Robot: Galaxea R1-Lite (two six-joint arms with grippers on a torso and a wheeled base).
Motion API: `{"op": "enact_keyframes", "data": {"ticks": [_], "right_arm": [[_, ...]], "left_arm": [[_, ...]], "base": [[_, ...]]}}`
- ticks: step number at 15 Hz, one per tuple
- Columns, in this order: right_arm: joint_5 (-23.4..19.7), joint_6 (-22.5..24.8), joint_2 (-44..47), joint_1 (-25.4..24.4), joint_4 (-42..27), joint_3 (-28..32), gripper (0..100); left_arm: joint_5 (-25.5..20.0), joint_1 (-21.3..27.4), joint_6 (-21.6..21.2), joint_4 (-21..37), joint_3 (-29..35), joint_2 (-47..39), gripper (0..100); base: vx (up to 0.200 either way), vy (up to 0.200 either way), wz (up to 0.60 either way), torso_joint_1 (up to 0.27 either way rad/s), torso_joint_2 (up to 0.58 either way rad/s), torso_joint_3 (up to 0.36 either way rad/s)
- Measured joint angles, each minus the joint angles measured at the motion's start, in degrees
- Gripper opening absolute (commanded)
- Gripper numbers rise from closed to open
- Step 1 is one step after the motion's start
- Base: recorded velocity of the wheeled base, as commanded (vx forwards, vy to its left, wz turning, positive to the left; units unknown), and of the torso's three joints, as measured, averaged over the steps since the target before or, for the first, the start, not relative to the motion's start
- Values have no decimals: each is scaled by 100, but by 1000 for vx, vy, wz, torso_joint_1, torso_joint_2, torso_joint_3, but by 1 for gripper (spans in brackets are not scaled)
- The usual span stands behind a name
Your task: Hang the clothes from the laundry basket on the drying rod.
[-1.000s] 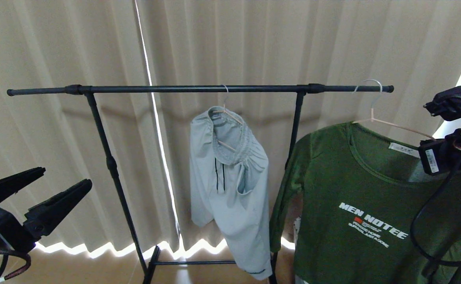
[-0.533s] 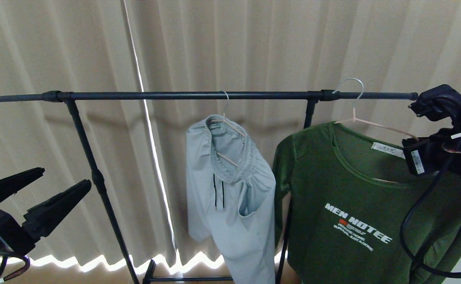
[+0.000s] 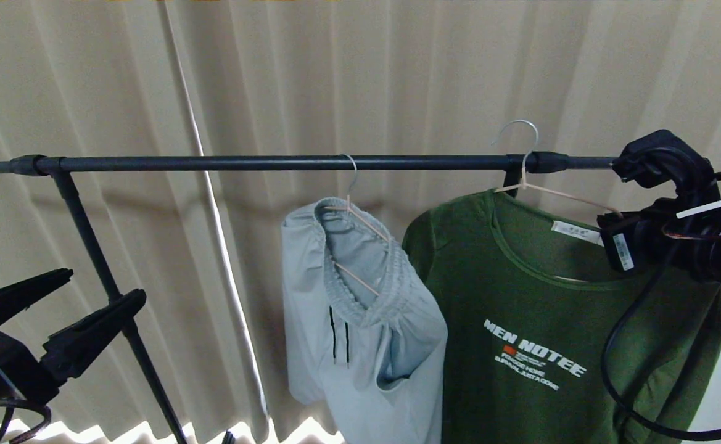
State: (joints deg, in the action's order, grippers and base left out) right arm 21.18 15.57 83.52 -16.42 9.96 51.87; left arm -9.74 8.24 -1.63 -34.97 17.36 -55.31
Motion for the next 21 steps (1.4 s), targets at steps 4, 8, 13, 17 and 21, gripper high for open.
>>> {"op": "enact_keyframes", "data": {"ticks": [4,8,13,17,21], "right_arm": [[146,-7,366,-61,-2,363,0],[288,-20,931,-67,229,544,0],[313,-77,1213,-204,284,446,0],[334,-84,1215,-300,297,328,0],[345,-71,1202,-384,284,290,0]], "left_arm": [[-2,0,-2,-6,-5,10,100],[-9,20,-2,-6,17,2,100],[-11,30,-4,-5,11,-10,100],[-18,38,-2,-2,-9,-20,100],[-18,38,-2,0,-27,-10,100]], "base": [[0,0,0,0,0,0],[0,0,0,0,0,0],[0,0,0,0,0,0],[0,0,0,0,0,0],[0,0,0,0,0,0]]}}
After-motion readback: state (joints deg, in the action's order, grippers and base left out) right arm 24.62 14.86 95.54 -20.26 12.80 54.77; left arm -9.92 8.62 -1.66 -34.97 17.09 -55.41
